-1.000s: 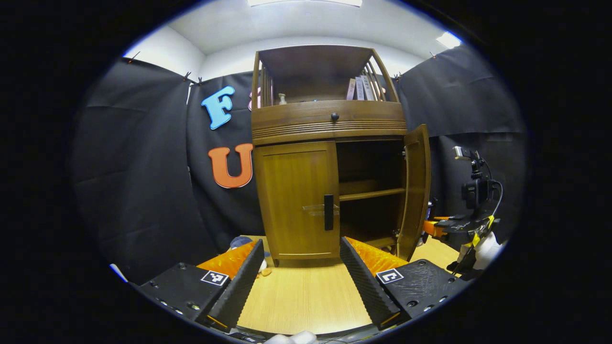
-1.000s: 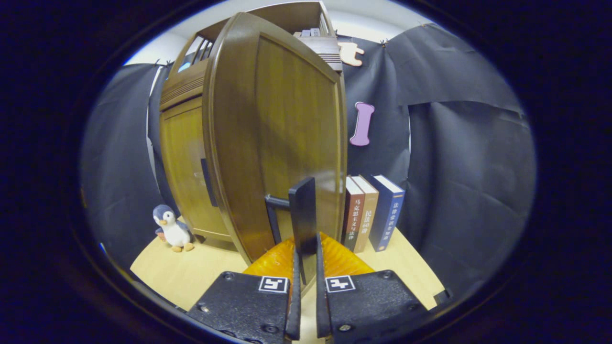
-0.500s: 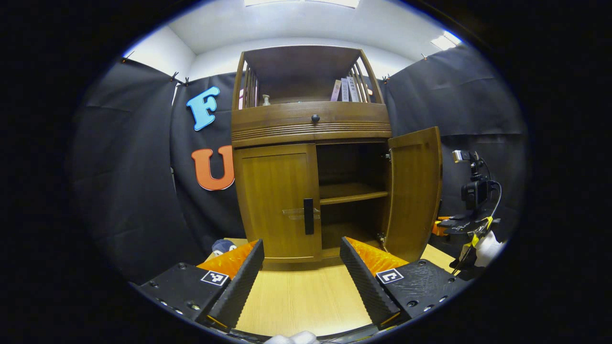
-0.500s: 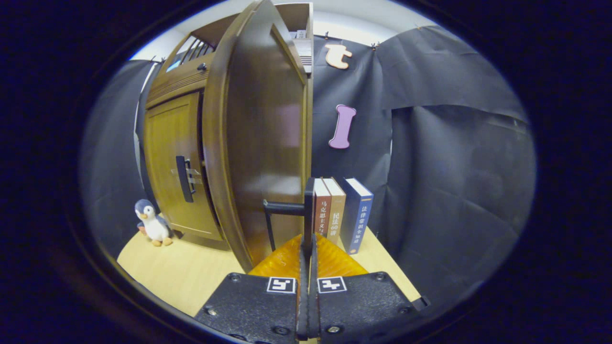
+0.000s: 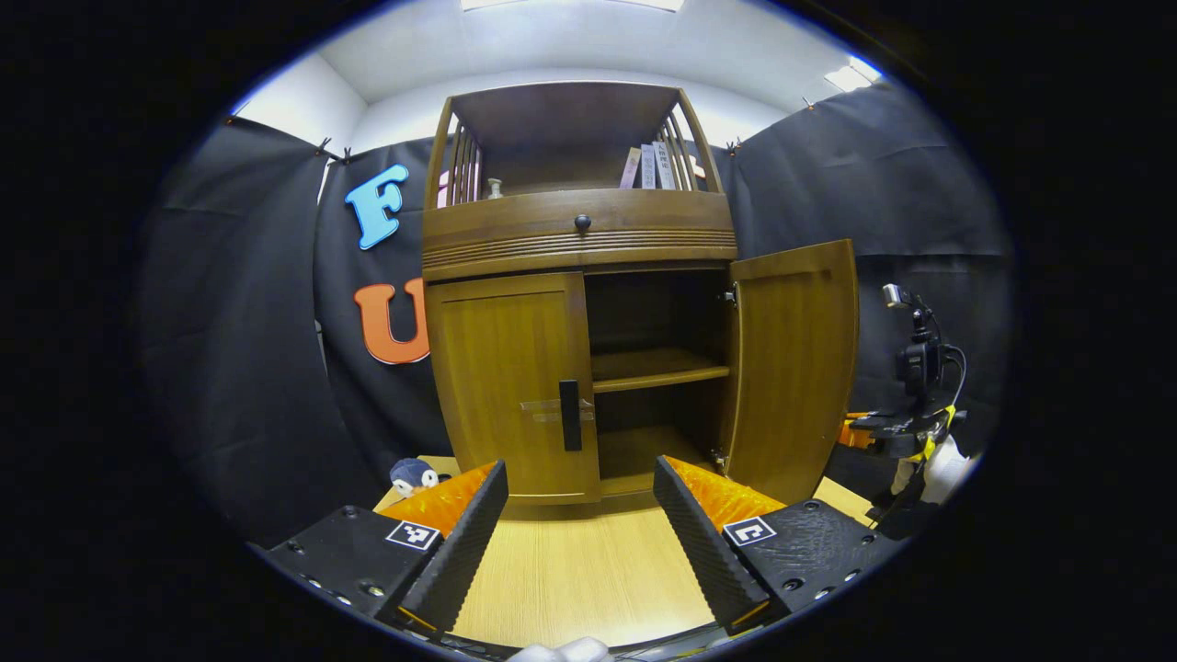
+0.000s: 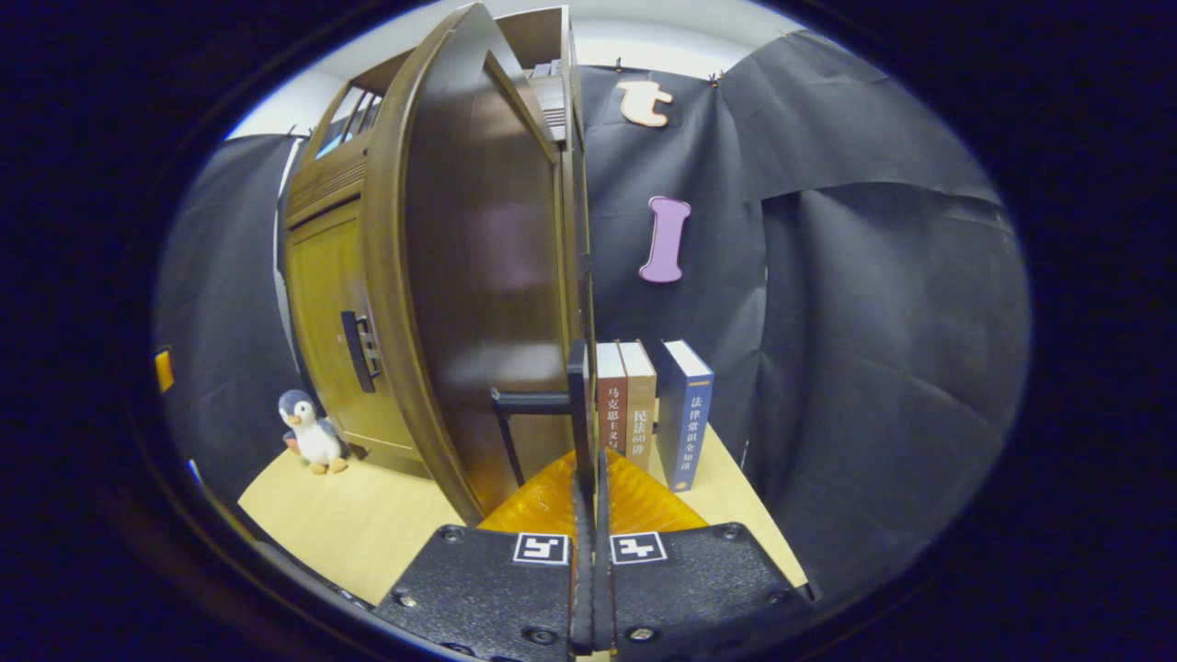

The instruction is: Open the right door of the double-door shoe cabinet with the right hand, and open the left door with the left hand.

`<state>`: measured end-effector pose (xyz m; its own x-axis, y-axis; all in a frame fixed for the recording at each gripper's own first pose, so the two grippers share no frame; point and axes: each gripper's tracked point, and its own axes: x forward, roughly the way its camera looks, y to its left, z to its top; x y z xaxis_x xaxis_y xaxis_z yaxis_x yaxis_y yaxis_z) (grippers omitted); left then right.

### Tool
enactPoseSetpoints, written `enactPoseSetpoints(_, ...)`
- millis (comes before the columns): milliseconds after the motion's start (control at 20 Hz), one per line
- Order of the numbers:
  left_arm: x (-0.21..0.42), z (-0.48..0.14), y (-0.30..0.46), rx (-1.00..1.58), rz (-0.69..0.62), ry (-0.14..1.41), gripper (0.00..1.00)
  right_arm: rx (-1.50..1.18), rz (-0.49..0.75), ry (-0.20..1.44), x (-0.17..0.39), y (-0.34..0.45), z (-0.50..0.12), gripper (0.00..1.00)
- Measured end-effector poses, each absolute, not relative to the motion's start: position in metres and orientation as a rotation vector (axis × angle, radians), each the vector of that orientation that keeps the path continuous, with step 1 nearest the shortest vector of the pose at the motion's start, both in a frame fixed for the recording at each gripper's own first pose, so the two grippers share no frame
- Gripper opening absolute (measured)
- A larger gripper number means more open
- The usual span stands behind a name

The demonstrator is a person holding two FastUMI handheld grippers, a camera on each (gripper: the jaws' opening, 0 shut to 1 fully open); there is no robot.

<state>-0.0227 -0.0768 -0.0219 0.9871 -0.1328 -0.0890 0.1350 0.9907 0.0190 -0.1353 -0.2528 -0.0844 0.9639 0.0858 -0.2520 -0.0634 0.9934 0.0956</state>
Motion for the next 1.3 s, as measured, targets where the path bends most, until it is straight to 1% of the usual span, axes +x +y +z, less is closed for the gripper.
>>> enactPoseSetpoints(250,-0.019,-0.016,-0.105,0.029,-0.113,0.091,0.96,0.074,0.16,0.262,-0.131,-0.271,-0.085,0.04)
enactPoseSetpoints(500,-0.015,-0.012,-0.129,0.015,-0.059,0.099,0.96,0.067,0.241,0.278,-0.127,-0.281,-0.086,0.04)
enactPoseSetpoints(700,-0.011,-0.008,-0.143,0.003,0.001,0.095,0.96,0.065,0.259,0.297,-0.129,-0.281,-0.086,0.04)
enactPoseSetpoints(850,-0.009,-0.006,-0.143,0.014,0.062,0.094,0.96,0.078,0.287,0.322,-0.132,-0.284,-0.086,0.08)
enactPoseSetpoints(900,-0.008,-0.007,-0.142,0.017,0.08,0.096,0.96,0.079,0.294,0.327,-0.134,-0.288,-0.085,0.12)
enactPoseSetpoints(950,-0.008,-0.008,-0.14,0.022,0.098,0.102,0.96,0.083,0.3,0.332,-0.136,-0.292,-0.083,0.24)
enactPoseSetpoints(1000,-0.008,-0.009,-0.138,0.028,0.113,0.109,0.96,0.09,0.303,0.336,-0.143,-0.295,-0.082,0.28)
enactPoseSetpoints(1050,-0.008,-0.009,-0.136,0.034,0.126,0.111,0.96,0.093,0.303,0.333,-0.146,-0.298,-0.079,0.41)
enactPoseSetpoints(1100,-0.007,-0.01,-0.133,0.04,0.136,0.113,0.96,0.082,0.295,0.323,-0.152,-0.303,-0.075,0.51)
enactPoseSetpoints(1150,-0.005,-0.011,-0.13,0.044,0.141,0.114,0.96,0.062,0.278,0.311,-0.156,-0.309,-0.067,0.58)
enactPoseSetpoints(1200,-0.003,-0.012,-0.127,0.047,0.142,0.113,0.96,0.051,0.262,0.296,-0.16,-0.313,-0.062,0.7)
enactPoseSetpoints(1250,-0.002,-0.012,-0.123,0.051,0.14,0.111,0.96,0.05,0.248,0.277,-0.164,-0.314,-0.054,0.69)
enactPoseSetpoints(1300,0.001,-0.014,-0.118,0.053,0.136,0.113,0.96,0.051,0.227,0.263,-0.17,-0.315,-0.047,0.8)
